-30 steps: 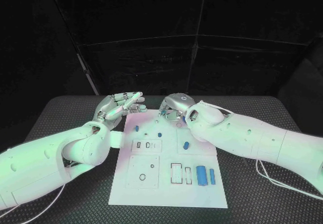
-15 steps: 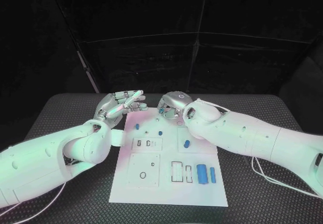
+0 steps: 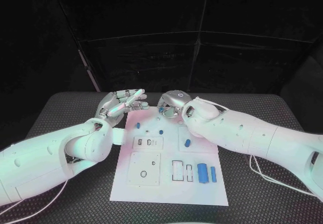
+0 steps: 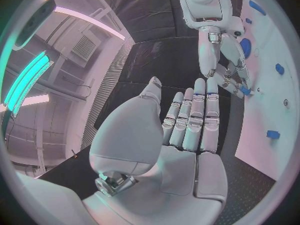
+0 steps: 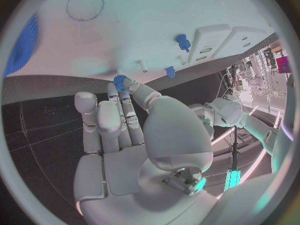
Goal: Assemble the parts on the task board
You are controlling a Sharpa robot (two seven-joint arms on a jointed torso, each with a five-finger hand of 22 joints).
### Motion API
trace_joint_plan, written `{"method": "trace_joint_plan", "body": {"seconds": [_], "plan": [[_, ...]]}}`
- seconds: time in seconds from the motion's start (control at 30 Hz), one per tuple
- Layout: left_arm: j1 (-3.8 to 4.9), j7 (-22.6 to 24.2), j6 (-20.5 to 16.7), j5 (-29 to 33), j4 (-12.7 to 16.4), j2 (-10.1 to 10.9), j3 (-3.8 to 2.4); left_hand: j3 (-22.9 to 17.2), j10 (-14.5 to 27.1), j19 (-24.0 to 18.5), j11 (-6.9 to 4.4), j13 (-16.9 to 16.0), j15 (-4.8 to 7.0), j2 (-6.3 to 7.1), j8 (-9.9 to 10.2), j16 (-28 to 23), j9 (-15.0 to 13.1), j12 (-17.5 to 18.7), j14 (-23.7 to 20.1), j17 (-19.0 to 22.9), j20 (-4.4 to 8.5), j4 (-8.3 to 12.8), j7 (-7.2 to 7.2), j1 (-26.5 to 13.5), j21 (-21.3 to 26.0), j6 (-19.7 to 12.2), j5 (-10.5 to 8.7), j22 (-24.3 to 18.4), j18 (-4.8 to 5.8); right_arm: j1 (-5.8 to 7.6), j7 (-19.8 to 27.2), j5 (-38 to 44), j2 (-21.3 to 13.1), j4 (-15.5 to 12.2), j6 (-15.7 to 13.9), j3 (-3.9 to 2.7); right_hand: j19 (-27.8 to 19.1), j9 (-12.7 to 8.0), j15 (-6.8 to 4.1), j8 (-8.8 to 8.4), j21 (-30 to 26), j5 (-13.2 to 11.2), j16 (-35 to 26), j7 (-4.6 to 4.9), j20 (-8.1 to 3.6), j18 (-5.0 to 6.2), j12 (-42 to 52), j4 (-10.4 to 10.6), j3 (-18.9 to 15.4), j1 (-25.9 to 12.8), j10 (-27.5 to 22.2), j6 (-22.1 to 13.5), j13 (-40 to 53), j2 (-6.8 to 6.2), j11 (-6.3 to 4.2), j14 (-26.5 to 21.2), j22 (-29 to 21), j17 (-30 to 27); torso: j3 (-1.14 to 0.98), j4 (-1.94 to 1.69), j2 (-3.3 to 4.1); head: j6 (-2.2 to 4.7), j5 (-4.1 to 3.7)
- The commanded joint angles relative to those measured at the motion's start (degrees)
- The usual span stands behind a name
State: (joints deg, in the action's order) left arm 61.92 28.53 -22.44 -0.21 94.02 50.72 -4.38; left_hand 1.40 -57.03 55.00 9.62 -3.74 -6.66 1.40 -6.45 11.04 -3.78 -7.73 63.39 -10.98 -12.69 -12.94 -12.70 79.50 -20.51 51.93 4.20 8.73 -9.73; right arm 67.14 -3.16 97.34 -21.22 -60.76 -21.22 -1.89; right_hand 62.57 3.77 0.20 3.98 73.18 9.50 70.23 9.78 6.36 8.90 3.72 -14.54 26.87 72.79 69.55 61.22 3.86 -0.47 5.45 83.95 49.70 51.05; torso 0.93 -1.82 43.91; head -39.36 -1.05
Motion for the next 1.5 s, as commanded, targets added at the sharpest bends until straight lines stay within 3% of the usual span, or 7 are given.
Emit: {"method": "trace_joint_plan", "body": {"seconds": [0.03, 0.63, 0.9, 1.03, 1.2, 1.37, 1.5], "plan": [[0.15, 0.16, 0.72, -0.12, 0.03, -0.10, -0.08, 0.07, -0.12, 0.24, 0.16, 0.07, -0.10, -0.17, 0.20, -0.26, 0.05, 0.31, 0.17, -0.07, -0.13, 0.34, 0.01, 0.50, 0.10, 0.21, -0.26, -0.05, -0.69, 0.14, -0.17, 0.48, 0.30, 0.40, 1.89, -0.02, -0.57, -0.07, 0.54, -0.37, 0.16, -0.28, 0.11, -0.04, 0.16, -0.75, -0.24, 0.39, 0.32, -0.09, -0.88, -0.64, -0.18, -0.75, 0.10, 0.28, -0.36, -0.49, 0.01, 0.02, 0.00, -0.04, 0.04], [0.20, 0.00, 0.84, -0.12, -0.11, -0.02, -0.08, 0.07, -0.11, 0.22, 0.17, 0.08, -0.11, -0.20, 0.24, -0.31, 0.05, 0.35, 0.15, -0.08, -0.13, 0.36, 0.00, 0.51, 0.13, 0.22, -0.26, -0.07, -0.69, 0.16, -0.61, 0.61, -0.10, -0.27, 0.17, -0.01, -3.68, -0.12, 1.60, -0.42, -2.43, -3.21, -1.44, 0.19, 1.22, 0.08, 0.00, 2.89, -2.52, -1.02, -9.37, -6.23, -0.17, -4.46, 1.20, -0.73, -5.10, -4.08, 0.01, 0.17, -0.02, -0.22, 0.19], [0.20, 0.03, 0.87, -0.12, -0.31, 0.35, -0.08, 0.07, -0.11, 0.22, 0.17, 0.08, -0.11, -0.20, 0.24, -0.31, 0.05, 0.35, 0.15, -0.08, -0.13, 0.36, 0.00, 0.51, 0.13, 0.22, -0.26, -0.07, -0.69, 0.13, -1.02, -1.84, -6.32, -6.79, -2.83, -0.10, -3.82, 0.08, 1.53, -0.14, -3.03, -2.34, -1.53, 0.18, 1.20, 0.15, 1.21, 4.13, -4.98, -0.28, -9.57, -6.66, -0.03, -4.61, 1.19, -0.74, -5.96, -4.60, -0.06, 0.32, -0.11, -0.02, 0.14], [0.19, 0.06, 0.90, -0.12, -0.41, 0.57, -0.08, 0.06, -0.10, 0.20, 0.18, 0.08, -0.13, -0.27, 0.31, -0.41, 0.05, 0.44, 0.14, -0.12, -0.15, 0.43, 0.00, 0.54, 0.19, 0.22, -0.25, -0.11, -0.69, 0.11, -1.58, -5.42, -10.81, -10.61, -3.16, -1.37, -3.20, 0.14, 1.46, -0.02, -2.79, -1.25, -1.15, 0.35, 1.17, 0.04, 2.26, 4.91, -5.80, -0.45, -8.04, -5.91, 0.05, -4.74, 1.10, -0.57, -5.48, -4.13, -0.09, 0.56, -0.20, 0.18, 0.09], [0.18, 0.05, 0.94, -0.07, -0.60, 0.71, -0.07, 0.06, -0.10, 0.20, 0.18, 0.08, -0.13, -0.28, 0.32, -0.42, 0.05, 0.44, 0.14, -0.13, -0.15, 0.44, 0.00, 0.55, 0.19, 0.22, -0.25, -0.12, -0.69, 0.11, -3.45, -12.26, -17.49, -15.70, -1.26, -2.73, -0.07, -0.15, 1.01, -0.54, -0.89, 2.47, 1.19, 0.90, 1.07, -0.66, 5.35, 7.23, -8.26, -2.24, -1.76, -7.68, 0.82, -6.14, 0.54, 0.36, -1.83, -0.68, -0.27, 1.03, -0.44, 0.55, -0.21], [0.18, 0.02, 0.97, -0.04, -0.90, 0.68, -0.07, 0.07, -0.10, 0.20, 0.18, 0.08, -0.13, -0.28, 0.32, -0.43, 0.05, 0.45, 0.14, -0.13, -0.15, 0.45, 0.00, 0.55, 0.20, 0.23, -0.25, -0.12, -0.69, 0.10, -6.23, -14.80, -21.38, -17.76, 1.80, -3.19, 2.22, 0.04, -0.96, -0.11, 0.47, 3.92, 3.21, -0.99, -0.33, -1.10, 12.11, 9.78, -13.05, -2.79, 8.59, -8.88, 4.59, -8.11, -1.94, 0.96, 0.76, 2.51, -0.41, 1.29, -0.61, 0.69, -0.49], [0.17, 0.02, 1.01, 0.05, -1.09, 0.54, -0.06, 0.07, -0.10, 0.20, 0.18, 0.08, -0.13, -0.28, 0.32, -0.43, 0.05, 0.45, 0.14, -0.13, -0.15, 0.45, 0.00, 0.55, 0.20, 0.23, -0.25, -0.12, -0.69, 0.10, -8.04, -15.43, -22.48, -17.84, 4.27, -3.29, 4.68, 0.26, -1.72, 0.94, 1.92, 5.39, 6.62, -1.65, -1.35, -1.82, 21.40, 17.31, -23.29, 2.63, 6.64, -9.90, 13.85, -7.87, -2.42, 1.67, 3.68, 7.90, -0.43, 1.30, -0.59, 0.79, -0.80]]}}
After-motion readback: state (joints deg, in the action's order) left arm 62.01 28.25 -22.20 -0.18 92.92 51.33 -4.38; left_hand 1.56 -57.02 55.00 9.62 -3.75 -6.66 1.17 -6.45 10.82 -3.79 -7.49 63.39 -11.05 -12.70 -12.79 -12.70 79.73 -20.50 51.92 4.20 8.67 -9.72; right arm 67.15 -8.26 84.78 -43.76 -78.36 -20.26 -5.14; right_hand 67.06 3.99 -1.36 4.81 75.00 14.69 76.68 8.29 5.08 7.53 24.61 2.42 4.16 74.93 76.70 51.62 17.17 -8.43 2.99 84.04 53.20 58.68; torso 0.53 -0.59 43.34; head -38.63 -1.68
